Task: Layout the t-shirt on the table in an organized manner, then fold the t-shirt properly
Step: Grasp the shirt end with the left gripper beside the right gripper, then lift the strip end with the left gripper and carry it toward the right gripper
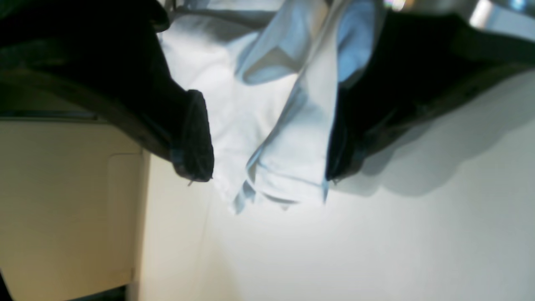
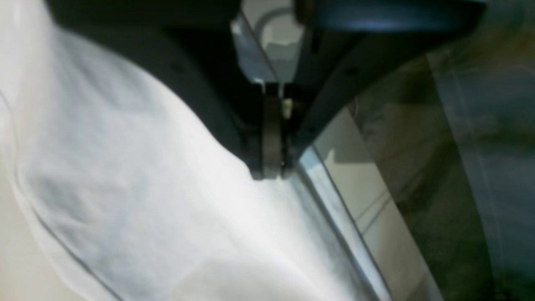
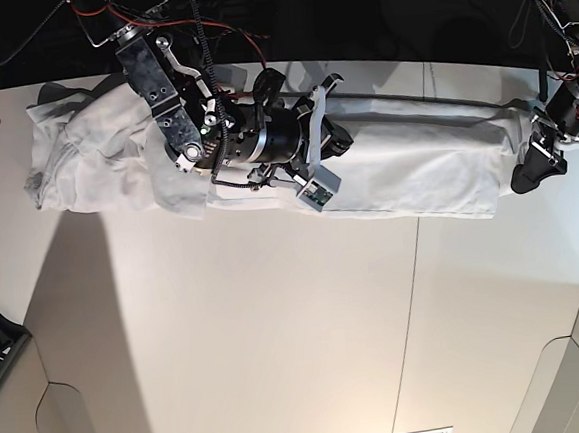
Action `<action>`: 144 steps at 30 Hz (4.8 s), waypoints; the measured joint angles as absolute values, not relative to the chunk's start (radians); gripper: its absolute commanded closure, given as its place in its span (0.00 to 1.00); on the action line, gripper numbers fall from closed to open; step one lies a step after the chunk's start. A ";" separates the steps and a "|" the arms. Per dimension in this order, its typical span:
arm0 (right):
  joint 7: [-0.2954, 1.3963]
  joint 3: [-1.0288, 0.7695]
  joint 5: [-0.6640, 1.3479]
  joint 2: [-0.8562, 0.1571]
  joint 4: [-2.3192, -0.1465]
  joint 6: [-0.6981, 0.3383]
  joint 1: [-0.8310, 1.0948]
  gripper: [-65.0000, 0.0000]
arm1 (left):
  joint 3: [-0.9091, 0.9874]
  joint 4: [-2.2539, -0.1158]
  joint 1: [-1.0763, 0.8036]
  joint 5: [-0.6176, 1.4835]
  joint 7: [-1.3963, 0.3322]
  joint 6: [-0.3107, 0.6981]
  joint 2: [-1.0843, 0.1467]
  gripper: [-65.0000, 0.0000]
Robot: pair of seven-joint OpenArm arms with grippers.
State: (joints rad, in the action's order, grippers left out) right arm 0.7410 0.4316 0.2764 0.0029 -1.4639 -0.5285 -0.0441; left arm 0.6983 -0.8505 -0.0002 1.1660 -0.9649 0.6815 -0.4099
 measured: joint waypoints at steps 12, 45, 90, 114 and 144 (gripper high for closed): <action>0.741 0.432 0.276 0.003 -1.464 -0.529 -0.044 1.00 | 0.693 -0.850 0.000 1.095 -0.957 0.682 -0.410 0.31; 0.888 0.379 0.352 0.006 -1.801 -0.523 -0.136 1.00 | 0.569 -0.852 0.012 1.094 -0.890 0.694 -0.402 1.00; 0.854 0.300 0.397 0.006 -1.487 -0.515 0.033 1.00 | 0.566 -1.118 0.022 1.452 -1.322 0.689 -0.260 1.00; 1.122 -0.049 0.520 -0.086 -1.951 -0.516 0.151 1.00 | 0.501 -1.118 0.022 1.452 -1.316 0.690 -0.244 1.00; 0.959 -0.118 0.455 -0.083 -1.682 -0.516 0.219 1.00 | 0.259 -1.258 0.020 1.448 -1.262 0.689 -0.152 1.00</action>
State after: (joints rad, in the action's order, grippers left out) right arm 0.9588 -0.1177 0.4549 -0.0834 -1.6817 -0.5156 0.2192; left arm 0.2592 -1.2579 0.0204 1.4483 -1.2621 0.6891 -0.1516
